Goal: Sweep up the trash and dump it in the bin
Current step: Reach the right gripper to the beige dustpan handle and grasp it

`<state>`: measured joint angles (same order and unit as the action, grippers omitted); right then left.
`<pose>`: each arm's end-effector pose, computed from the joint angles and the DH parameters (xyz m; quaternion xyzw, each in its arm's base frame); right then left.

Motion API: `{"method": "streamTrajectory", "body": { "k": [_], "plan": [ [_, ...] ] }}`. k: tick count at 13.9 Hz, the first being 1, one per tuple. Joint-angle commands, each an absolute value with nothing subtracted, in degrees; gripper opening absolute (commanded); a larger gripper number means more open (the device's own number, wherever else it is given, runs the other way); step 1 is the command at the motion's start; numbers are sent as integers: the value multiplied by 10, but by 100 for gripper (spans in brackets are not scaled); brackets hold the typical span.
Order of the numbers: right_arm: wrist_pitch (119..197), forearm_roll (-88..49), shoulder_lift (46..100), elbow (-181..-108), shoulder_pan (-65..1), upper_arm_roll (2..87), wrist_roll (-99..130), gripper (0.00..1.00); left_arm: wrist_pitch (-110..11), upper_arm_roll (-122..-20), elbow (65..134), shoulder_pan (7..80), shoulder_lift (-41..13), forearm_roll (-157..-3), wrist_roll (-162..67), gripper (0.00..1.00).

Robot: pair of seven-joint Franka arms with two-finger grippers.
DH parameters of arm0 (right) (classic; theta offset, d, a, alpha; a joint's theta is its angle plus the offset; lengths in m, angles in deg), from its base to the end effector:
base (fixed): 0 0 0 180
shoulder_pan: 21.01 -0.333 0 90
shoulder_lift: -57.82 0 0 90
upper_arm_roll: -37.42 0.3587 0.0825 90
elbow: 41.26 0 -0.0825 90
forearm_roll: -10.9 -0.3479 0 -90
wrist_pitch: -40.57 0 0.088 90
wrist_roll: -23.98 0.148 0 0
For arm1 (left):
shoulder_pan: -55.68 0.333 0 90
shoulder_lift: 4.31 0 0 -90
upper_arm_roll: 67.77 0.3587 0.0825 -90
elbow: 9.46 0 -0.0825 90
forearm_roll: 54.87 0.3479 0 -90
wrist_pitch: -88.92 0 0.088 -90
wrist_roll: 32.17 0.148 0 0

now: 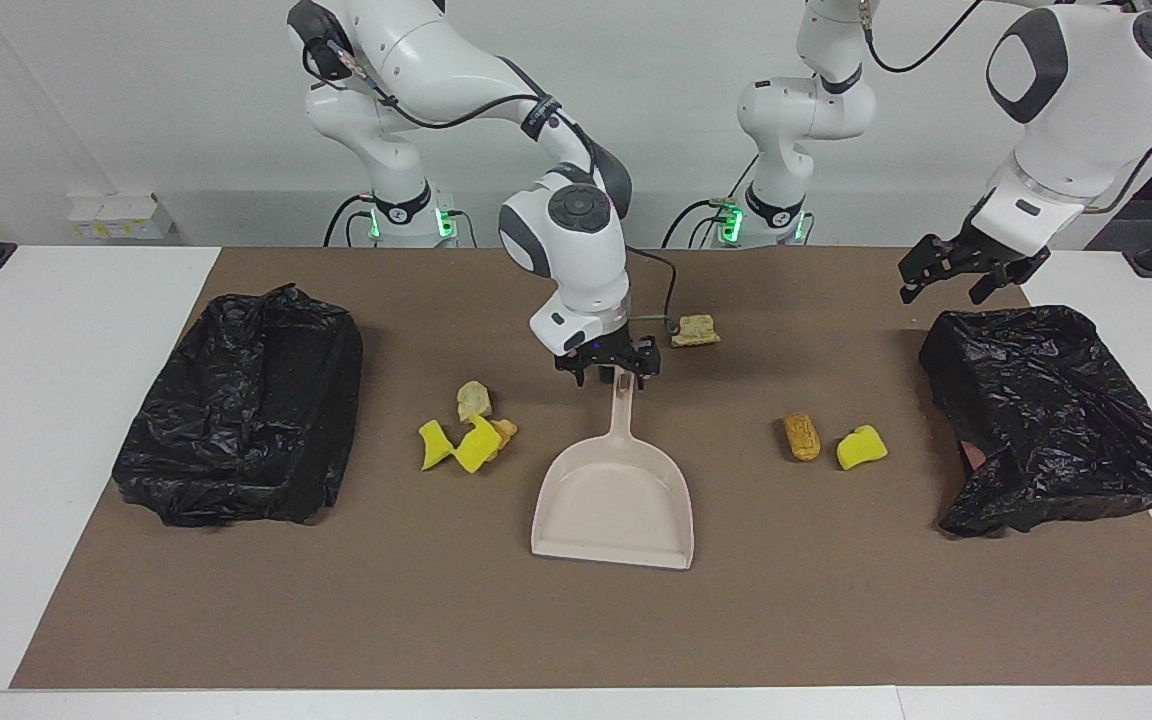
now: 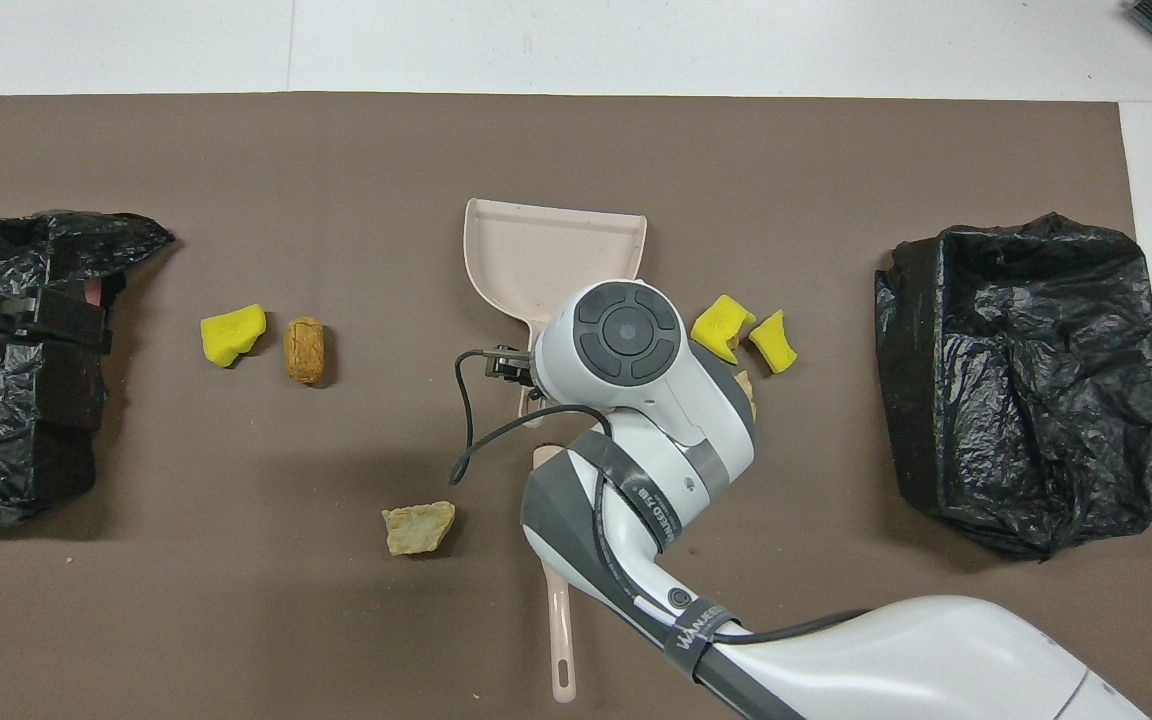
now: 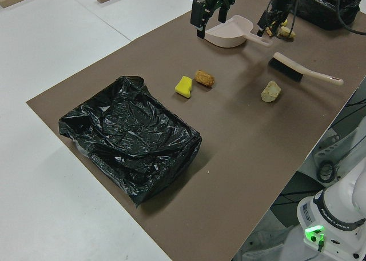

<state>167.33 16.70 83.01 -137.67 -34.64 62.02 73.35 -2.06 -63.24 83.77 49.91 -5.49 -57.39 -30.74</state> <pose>0.5484 0.3787 0.3928 -0.9925 0.0930 -0.0161 0.0782 0.5218 -0.0182 0.5926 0.9991 -0.0222 -0.0299 0.0212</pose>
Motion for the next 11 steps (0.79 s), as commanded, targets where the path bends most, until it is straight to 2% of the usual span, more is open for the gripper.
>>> {"method": "streamTrajectory", "body": {
  "k": [1,8,11],
  "plan": [
    [1686,179,843,-1367,-342,631,750,100,-16,-637,836,504,-52,-563,-306,100],
    [1688,216,853,-1372,-342,641,742,100,-16,-637,836,504,-52,-563,-306,100],
    [1719,244,866,-1373,-339,641,722,100,-16,-637,836,504,-52,-563,-306,100]
  ]
}}
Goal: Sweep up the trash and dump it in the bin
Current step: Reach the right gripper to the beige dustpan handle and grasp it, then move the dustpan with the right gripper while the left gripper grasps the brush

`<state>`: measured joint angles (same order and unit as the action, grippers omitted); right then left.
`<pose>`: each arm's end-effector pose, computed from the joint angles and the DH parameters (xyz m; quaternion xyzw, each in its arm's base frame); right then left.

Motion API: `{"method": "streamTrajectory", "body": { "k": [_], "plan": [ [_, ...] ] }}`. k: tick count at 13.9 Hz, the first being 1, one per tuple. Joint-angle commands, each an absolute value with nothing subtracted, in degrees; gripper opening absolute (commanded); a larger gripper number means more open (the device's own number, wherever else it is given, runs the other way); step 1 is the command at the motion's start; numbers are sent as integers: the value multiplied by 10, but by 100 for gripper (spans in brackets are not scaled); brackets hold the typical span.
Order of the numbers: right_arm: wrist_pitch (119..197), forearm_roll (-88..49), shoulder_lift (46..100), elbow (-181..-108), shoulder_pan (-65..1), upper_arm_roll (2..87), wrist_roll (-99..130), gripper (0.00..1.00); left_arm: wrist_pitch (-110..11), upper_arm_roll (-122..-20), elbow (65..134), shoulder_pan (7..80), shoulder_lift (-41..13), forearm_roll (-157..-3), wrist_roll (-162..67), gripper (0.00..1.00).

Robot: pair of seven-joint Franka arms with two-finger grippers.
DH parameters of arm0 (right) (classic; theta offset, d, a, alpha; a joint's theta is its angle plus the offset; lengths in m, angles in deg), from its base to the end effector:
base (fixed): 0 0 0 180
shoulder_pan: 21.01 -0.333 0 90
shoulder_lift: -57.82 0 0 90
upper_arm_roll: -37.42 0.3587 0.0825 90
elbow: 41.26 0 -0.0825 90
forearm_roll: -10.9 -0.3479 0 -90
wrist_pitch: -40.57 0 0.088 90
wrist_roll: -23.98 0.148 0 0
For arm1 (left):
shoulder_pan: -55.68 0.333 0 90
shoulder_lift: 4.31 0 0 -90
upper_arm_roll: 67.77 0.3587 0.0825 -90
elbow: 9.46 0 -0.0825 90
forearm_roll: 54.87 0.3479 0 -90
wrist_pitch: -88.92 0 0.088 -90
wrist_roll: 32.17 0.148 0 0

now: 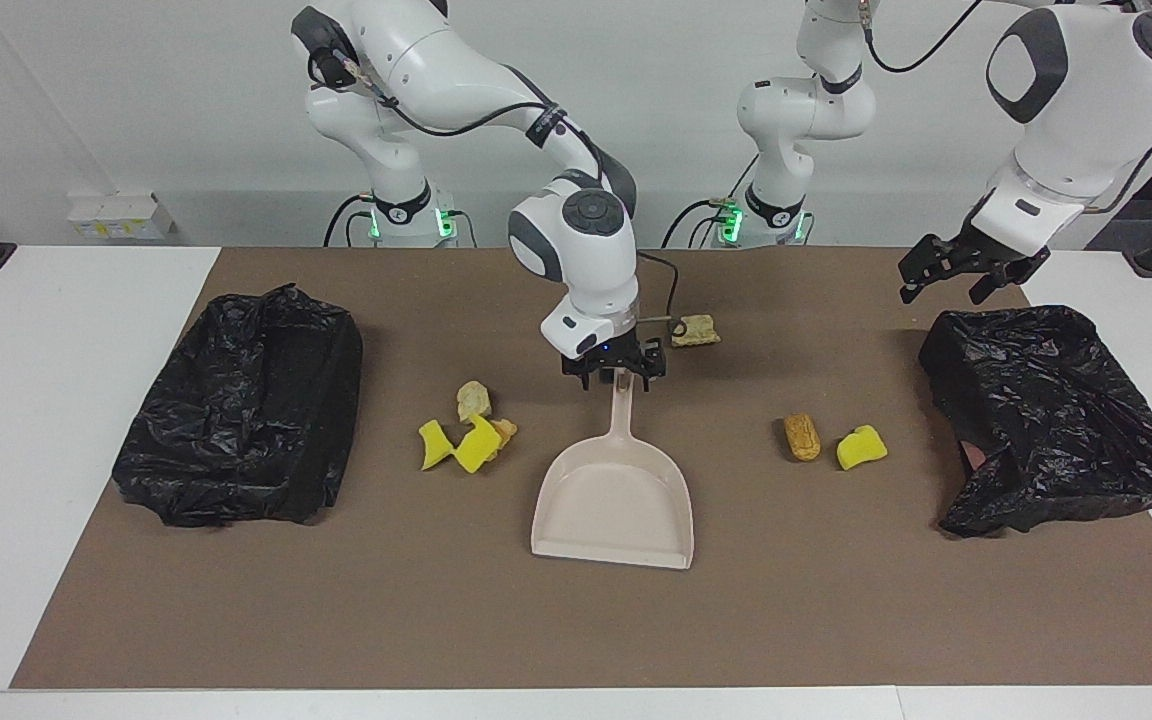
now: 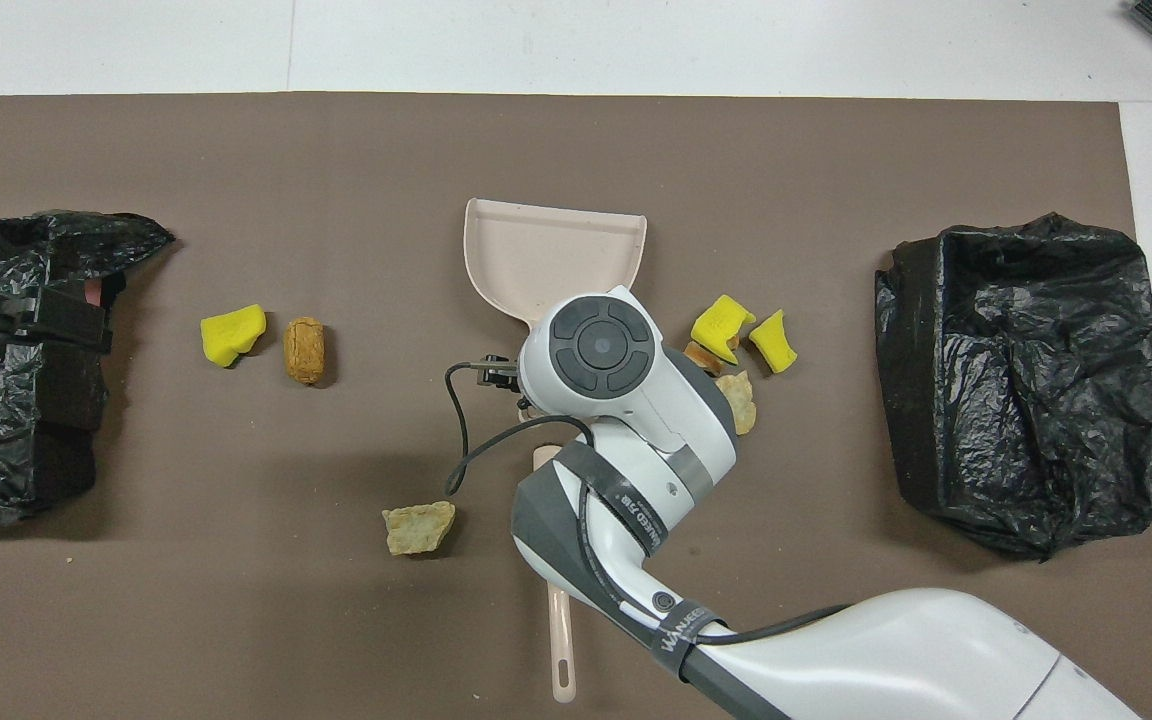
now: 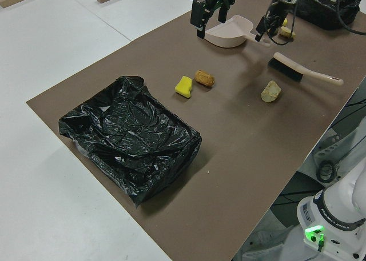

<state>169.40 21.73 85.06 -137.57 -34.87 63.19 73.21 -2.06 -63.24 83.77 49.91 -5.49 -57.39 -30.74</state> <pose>0.5496 0.3899 0.3769 -0.9955 0.0584 -0.0368 0.0652 0.5218 -0.0182 0.5926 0.9991 -0.0222 -0.0299 0.0212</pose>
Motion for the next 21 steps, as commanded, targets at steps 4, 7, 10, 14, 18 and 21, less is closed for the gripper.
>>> {"method": "streamTrajectory", "body": {
  "k": [4,7,10,14,18,21],
  "plan": [
    [1722,248,865,-1384,-337,641,714,96,-42,-645,778,496,-25,-567,-303,100],
    [1708,248,863,-1383,-338,641,710,0,-32,-640,782,502,-18,-565,-305,100],
    [1680,250,858,-1374,-331,641,689,0,29,-637,788,510,-6,-565,-306,100],
    [1634,188,794,-1375,-291,655,544,0,6,-652,901,466,47,-619,-308,100],
    [1508,147,719,-1383,-245,649,307,0,-112,-652,1032,373,61,-694,-302,100],
    [1405,147,692,-1384,-233,606,85,0,-173,-652,1083,289,61,-710,-322,100]
  ]
}}
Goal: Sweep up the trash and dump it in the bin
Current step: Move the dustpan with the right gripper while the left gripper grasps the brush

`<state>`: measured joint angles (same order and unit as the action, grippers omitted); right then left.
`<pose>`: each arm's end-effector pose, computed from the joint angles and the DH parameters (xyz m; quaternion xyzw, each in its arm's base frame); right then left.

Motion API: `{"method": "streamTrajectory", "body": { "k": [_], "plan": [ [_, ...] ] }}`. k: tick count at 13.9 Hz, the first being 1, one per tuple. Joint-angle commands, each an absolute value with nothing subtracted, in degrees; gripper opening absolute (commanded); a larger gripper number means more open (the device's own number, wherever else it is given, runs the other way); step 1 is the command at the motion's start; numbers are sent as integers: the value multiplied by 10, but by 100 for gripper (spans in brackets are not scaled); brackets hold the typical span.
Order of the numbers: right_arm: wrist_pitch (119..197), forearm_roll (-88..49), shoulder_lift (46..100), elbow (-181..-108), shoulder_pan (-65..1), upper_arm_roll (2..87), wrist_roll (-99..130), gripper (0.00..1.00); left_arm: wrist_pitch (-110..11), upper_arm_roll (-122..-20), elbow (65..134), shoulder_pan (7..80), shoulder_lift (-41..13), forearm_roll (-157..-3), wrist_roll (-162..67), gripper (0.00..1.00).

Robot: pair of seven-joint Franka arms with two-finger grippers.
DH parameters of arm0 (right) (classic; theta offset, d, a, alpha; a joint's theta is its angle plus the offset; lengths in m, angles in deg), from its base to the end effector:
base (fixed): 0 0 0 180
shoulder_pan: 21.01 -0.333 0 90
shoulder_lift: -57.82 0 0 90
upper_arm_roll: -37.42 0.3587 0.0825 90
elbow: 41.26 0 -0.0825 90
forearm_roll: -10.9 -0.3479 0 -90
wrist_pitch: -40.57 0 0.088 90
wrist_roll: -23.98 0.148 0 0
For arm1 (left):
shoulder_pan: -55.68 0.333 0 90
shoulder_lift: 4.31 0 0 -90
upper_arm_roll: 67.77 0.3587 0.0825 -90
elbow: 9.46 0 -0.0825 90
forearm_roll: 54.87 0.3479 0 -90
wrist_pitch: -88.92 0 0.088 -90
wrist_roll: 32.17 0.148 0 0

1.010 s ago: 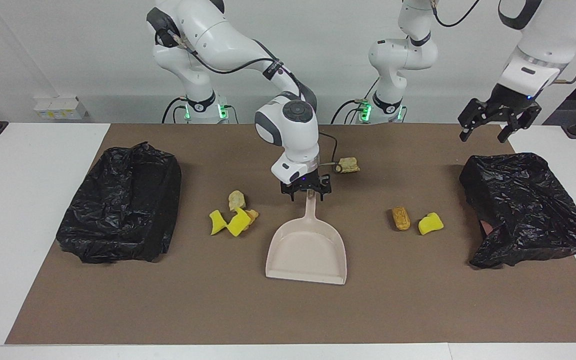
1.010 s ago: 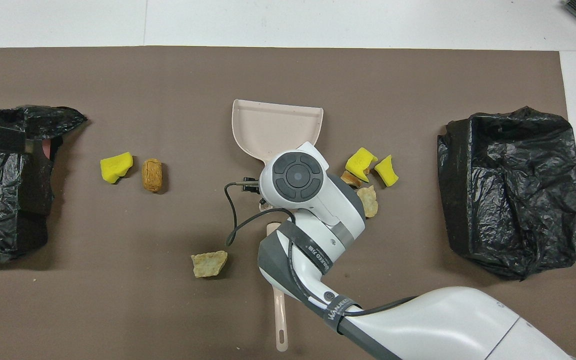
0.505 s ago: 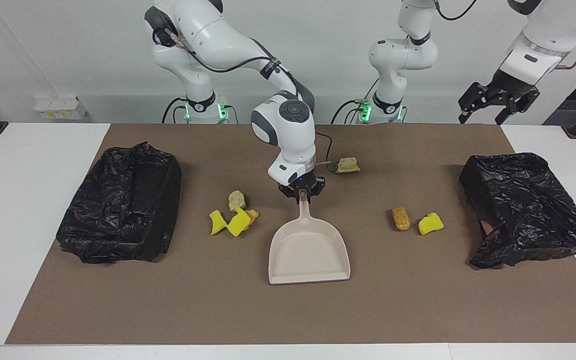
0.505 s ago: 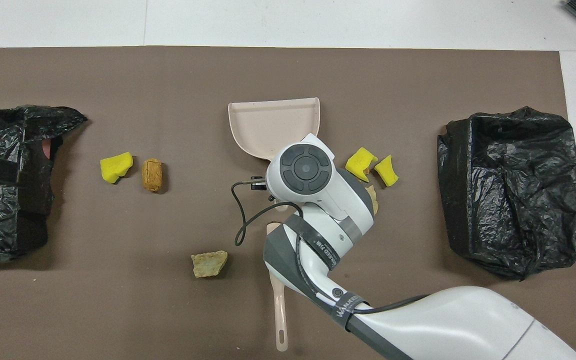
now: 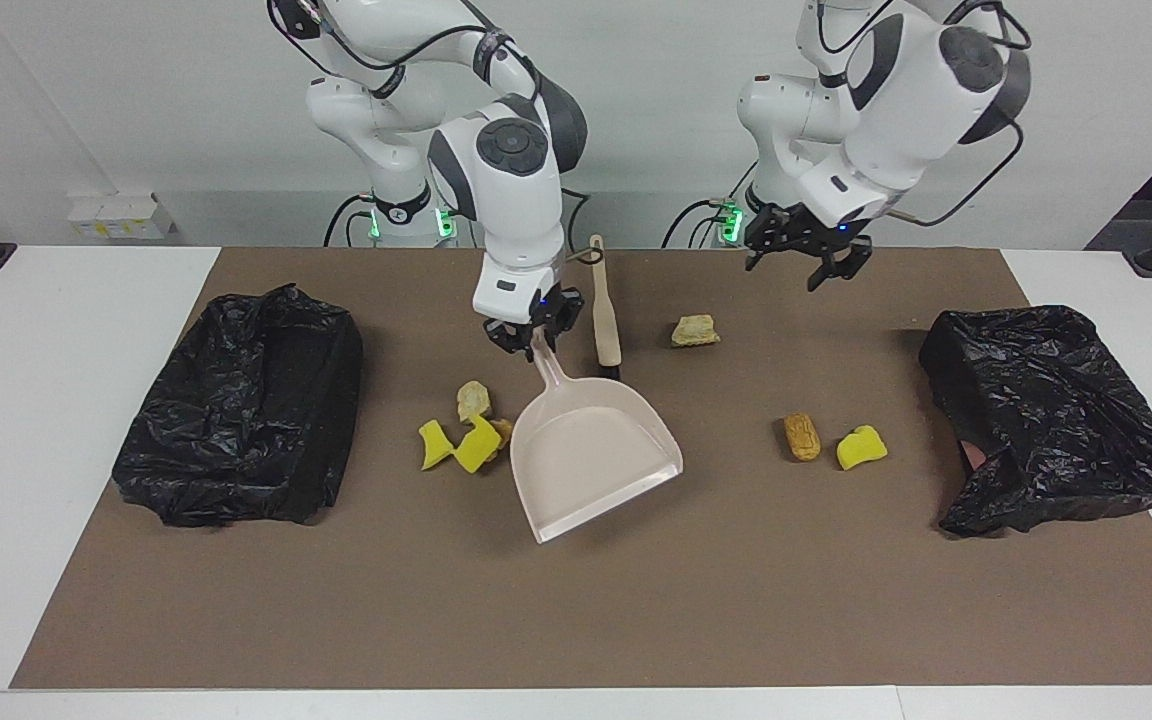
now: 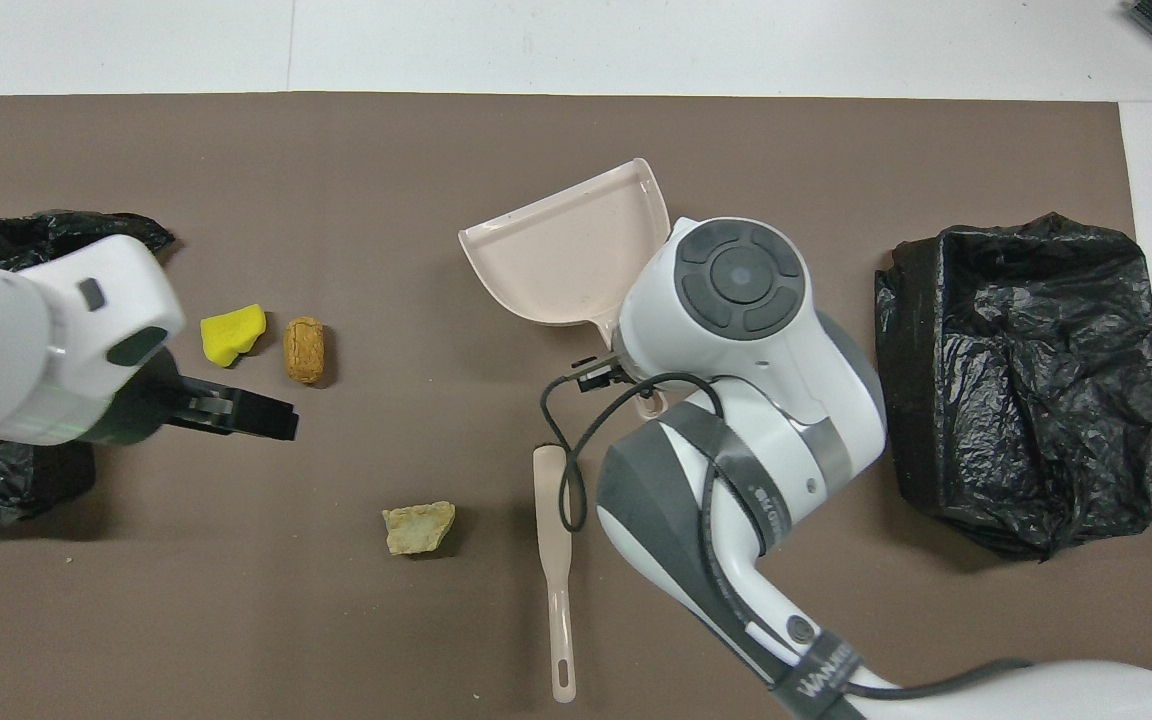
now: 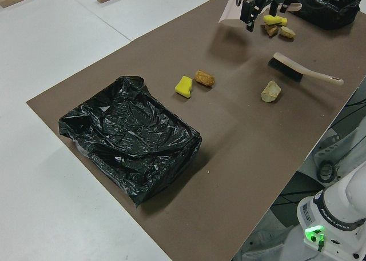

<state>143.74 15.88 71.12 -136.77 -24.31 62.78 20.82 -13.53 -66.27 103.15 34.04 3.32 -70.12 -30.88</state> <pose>0.5317 0.2542 0.4845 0.9587 0.2818 -0.0384 0.0009 0.4339 -0.1937 0.5419 0.9792 -0.1534 -0.0431 0.1253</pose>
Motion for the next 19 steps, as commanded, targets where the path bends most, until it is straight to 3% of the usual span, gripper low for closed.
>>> {"method": "streamTrajectory", "body": {
  "k": [1,5,9,13,14,18,19],
  "plan": [
    [1388,146,687,-1385,-233,591,3,0,-200,-652,1106,251,61,-710,-349,100],
    [1461,145,672,-1439,-232,546,-242,0,-295,-652,1173,147,43,-707,-460,100],
    [1524,151,693,-1456,-231,542,-373,0,-391,-653,1261,67,26,-701,-585,100],
    [1543,156,699,-1460,-230,542,-426,0,-445,-653,1281,6,-3,-701,-672,100],
    [1544,156,699,-1462,-230,542,-426,0,-442,-653,1282,1,-2,-701,-685,95],
    [1542,156,704,-1463,-231,542,-418,0,-438,-653,1281,0,-2,-701,-698,0],
    [1543,156,704,-1463,-231,542,-418,0,-437,-654,1281,0,-2,-701,-698,0]
  ]
}}
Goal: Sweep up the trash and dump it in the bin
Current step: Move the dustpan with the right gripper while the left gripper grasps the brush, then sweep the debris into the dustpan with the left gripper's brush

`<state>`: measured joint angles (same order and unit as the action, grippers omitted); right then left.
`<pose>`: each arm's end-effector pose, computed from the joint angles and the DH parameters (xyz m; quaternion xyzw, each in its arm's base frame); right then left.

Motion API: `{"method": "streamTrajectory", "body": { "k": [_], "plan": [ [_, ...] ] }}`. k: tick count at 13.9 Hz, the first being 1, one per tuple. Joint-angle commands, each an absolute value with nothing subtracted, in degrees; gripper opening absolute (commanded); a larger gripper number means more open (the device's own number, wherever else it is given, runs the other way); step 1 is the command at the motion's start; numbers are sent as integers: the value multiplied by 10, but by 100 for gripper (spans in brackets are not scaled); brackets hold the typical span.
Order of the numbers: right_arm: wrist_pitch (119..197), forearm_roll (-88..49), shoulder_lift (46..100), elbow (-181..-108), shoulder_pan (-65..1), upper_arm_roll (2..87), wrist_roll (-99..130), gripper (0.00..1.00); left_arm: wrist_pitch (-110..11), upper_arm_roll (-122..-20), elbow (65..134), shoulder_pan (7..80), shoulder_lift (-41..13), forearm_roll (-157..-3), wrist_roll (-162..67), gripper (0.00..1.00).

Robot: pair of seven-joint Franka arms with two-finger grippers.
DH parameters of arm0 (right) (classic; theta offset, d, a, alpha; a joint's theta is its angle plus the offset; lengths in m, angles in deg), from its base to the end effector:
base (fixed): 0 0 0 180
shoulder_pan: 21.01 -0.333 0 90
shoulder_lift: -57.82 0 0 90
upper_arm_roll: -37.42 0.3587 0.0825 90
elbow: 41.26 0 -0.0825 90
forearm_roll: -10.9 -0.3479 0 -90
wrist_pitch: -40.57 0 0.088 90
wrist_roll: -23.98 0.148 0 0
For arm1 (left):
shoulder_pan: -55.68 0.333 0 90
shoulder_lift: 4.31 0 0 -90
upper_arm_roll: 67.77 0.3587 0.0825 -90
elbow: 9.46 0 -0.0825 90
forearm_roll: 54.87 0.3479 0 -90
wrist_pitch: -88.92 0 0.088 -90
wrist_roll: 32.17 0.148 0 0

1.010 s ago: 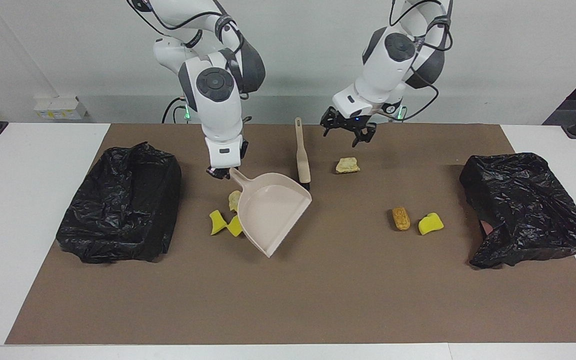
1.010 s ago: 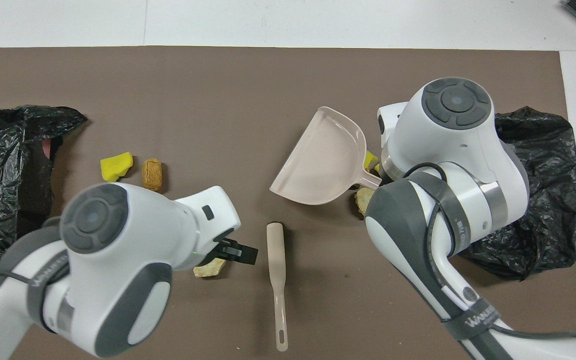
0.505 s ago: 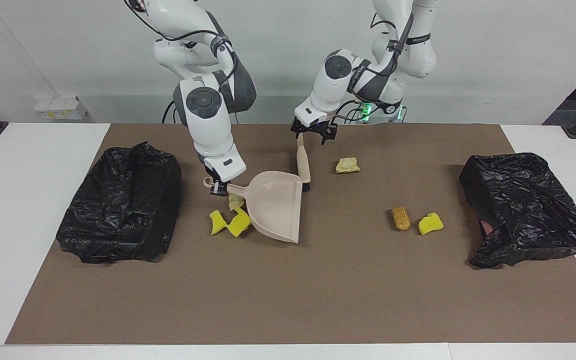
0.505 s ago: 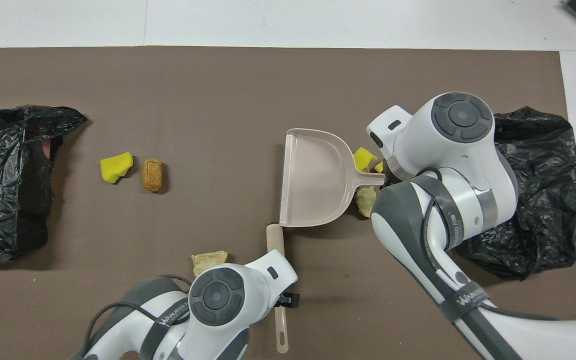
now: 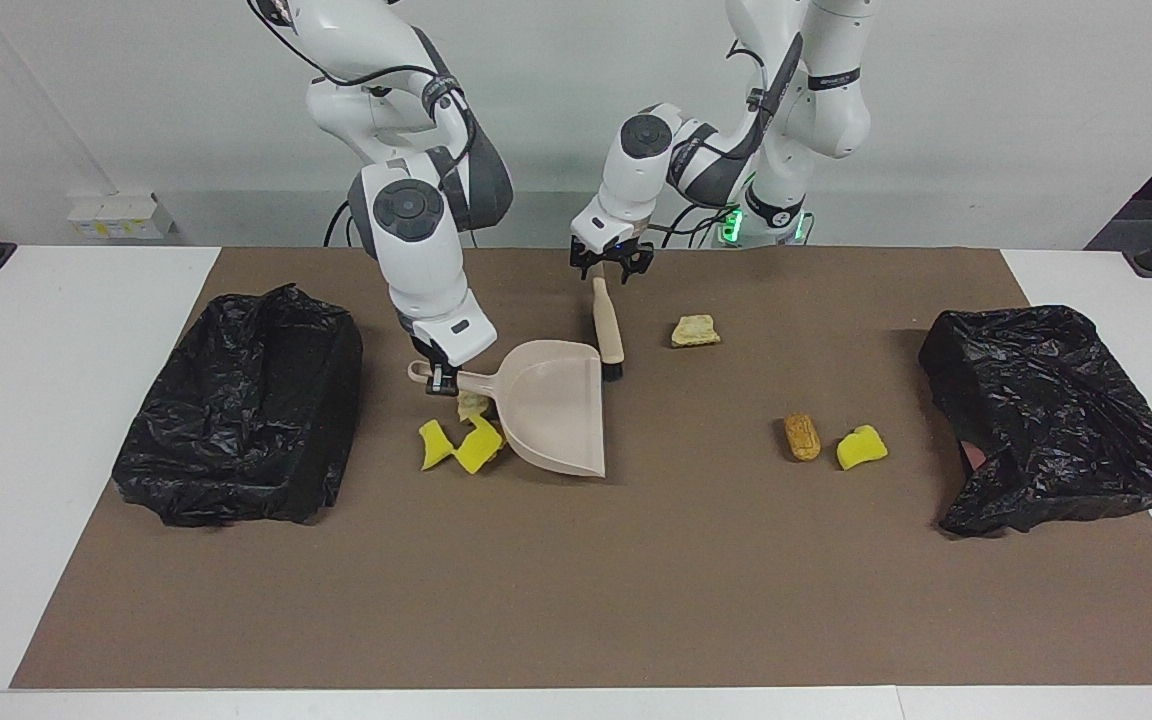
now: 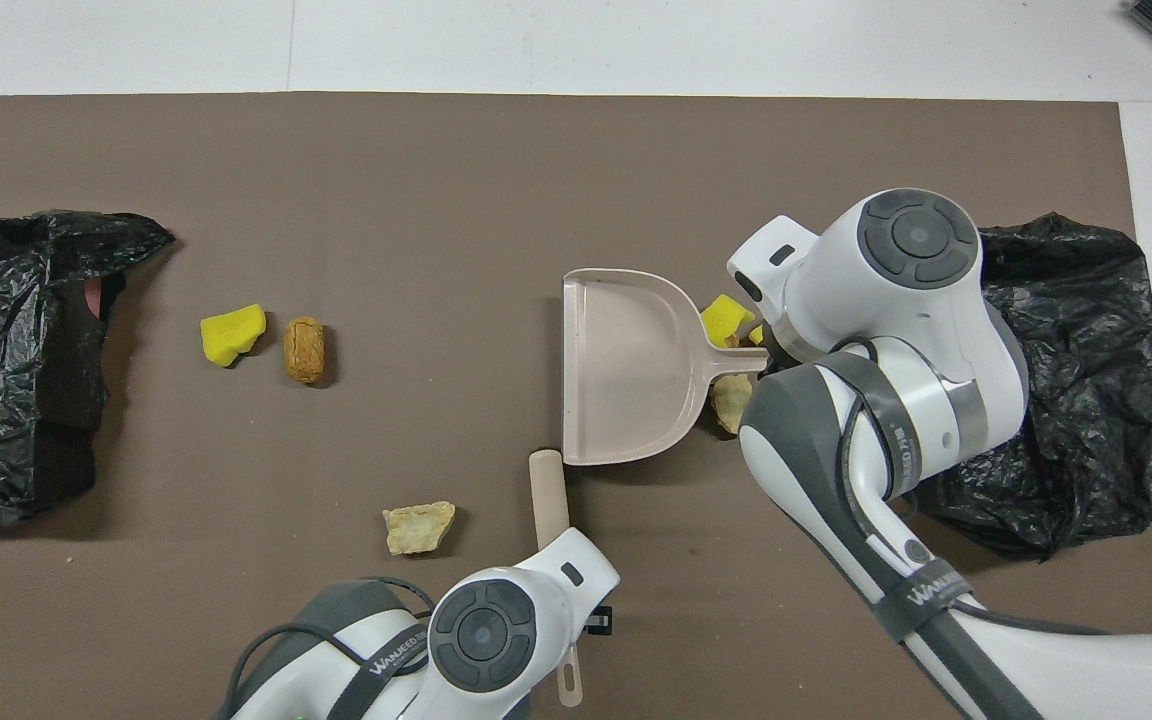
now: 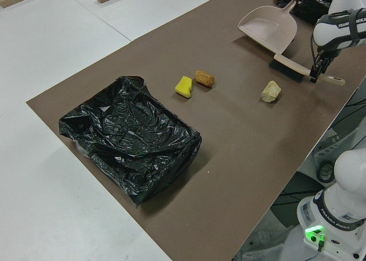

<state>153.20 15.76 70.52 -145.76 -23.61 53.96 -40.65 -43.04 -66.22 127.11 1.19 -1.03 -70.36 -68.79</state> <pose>0.5556 0.1731 0.4294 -0.7336 -0.6786 0.0349 0.0069 0.2648 -0.3733 0.3687 0.9937 -0.0503 -0.0786 0.0628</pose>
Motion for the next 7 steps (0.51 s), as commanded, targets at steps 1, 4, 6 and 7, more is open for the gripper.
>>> {"method": "streamTrajectory", "body": {
  "k": [1,4,6,7],
  "plan": [
    [1542,155,704,-1463,-230,542,-417,0,-436,-654,1281,0,-1,-701,-701,0],
    [1542,156,704,-1463,-231,542,-401,0,-413,-652,1272,9,-3,-697,-701,0],
    [1543,155,704,-1462,-231,542,-397,0,-364,-648,1248,33,3,-682,-701,0],
    [1543,155,704,-1462,-231,542,-393,0,-331,-650,1224,56,3,-659,-702,0]
  ]
}}
